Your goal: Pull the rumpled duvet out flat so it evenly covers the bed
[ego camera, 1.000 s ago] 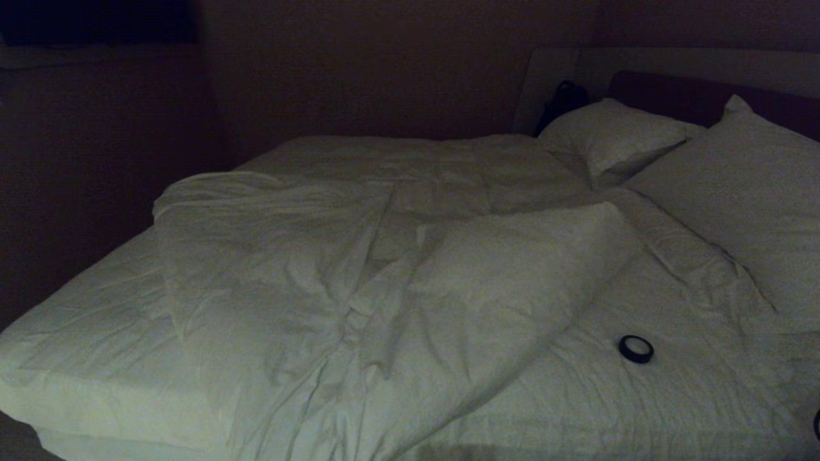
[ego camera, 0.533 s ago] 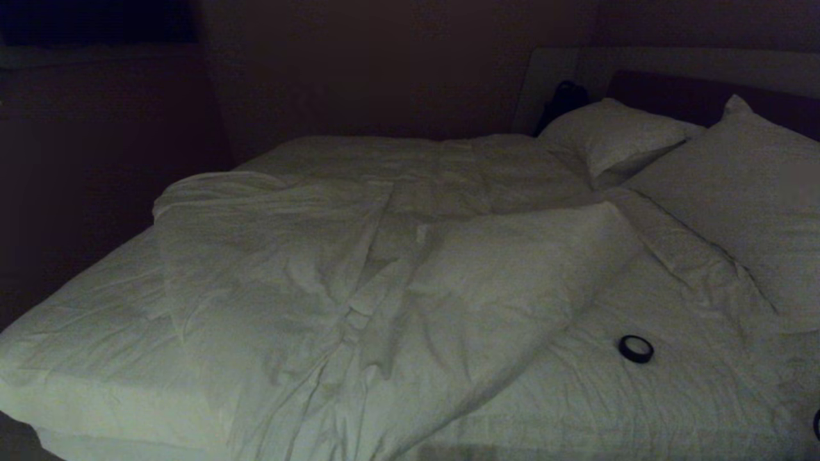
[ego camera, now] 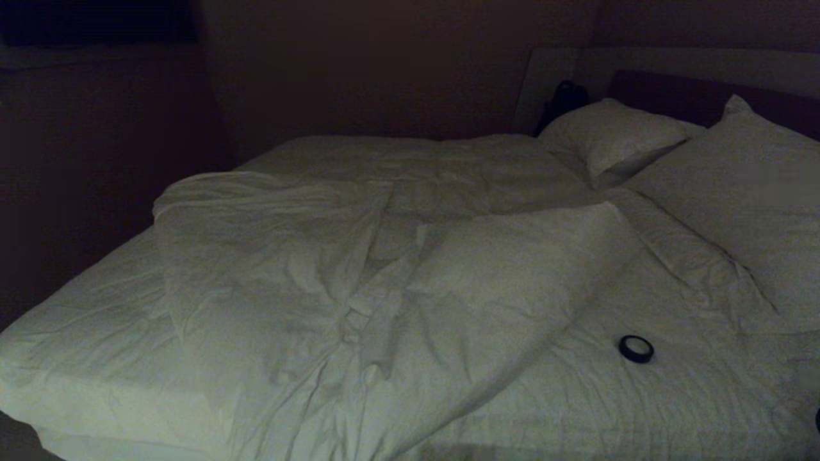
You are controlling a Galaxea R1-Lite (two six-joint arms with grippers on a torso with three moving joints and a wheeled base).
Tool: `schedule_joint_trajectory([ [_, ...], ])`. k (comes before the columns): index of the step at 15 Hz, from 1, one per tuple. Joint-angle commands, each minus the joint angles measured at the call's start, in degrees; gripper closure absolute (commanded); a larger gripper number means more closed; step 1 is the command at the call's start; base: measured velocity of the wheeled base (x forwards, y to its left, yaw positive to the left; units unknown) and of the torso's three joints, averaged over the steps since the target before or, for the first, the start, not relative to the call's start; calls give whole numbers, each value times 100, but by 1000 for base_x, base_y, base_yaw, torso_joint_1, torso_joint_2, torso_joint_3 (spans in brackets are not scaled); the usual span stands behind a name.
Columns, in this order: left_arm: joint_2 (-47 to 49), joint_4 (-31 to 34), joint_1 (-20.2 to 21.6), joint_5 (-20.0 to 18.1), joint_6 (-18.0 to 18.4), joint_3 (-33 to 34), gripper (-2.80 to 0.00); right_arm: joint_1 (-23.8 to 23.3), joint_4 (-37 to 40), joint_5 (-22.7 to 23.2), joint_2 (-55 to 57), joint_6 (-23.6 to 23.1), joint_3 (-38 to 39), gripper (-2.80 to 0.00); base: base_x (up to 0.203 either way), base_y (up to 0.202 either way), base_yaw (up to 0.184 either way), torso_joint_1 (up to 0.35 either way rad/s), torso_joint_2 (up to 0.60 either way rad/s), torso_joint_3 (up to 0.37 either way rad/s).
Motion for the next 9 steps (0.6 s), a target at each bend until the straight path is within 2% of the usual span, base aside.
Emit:
schedule_joint_trajectory([
  [1, 2, -1, 2, -4, 2, -3, 0, 6, -219, 798, -549, -35, 253, -280, 0, 0, 0, 0, 0, 0],
  [4, 2, -1, 2, -4, 2, 0, 0, 7, -257, 1639, -1019, -245, 544, -280, 0, 0, 0, 0, 0, 0],
  [6, 2, -1, 2, -4, 2, 0, 0, 7, -353, 1967, -1202, -399, 692, -280, 0, 0, 0, 0, 0, 0],
  [7, 2, -1, 2, -4, 2, 0, 0, 18, -489, 1986, -1234, -442, 771, 0, 0, 0, 0, 0, 0, 0],
  [9, 2, -1, 2, -4, 2, 0, 0, 84, -1076, 2009, -1345, -581, 1159, 0, 0, 0, 0, 0, 0, 0],
])
